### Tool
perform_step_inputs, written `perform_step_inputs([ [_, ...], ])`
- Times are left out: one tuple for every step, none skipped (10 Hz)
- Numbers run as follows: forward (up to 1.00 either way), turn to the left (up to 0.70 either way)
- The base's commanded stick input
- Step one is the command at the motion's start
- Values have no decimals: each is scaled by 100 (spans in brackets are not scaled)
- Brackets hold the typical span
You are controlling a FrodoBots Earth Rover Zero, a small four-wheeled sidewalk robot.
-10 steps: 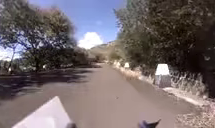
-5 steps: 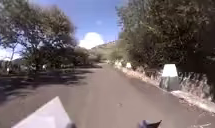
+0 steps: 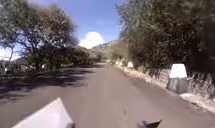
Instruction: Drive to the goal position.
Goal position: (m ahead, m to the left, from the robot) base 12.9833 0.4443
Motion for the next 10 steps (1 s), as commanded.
perform_step_inputs([
  [50,0],
  [50,0],
  [50,0],
  [50,0],
  [50,0],
  [50,0],
  [50,0],
  [50,0],
  [50,0],
  [50,0],
])
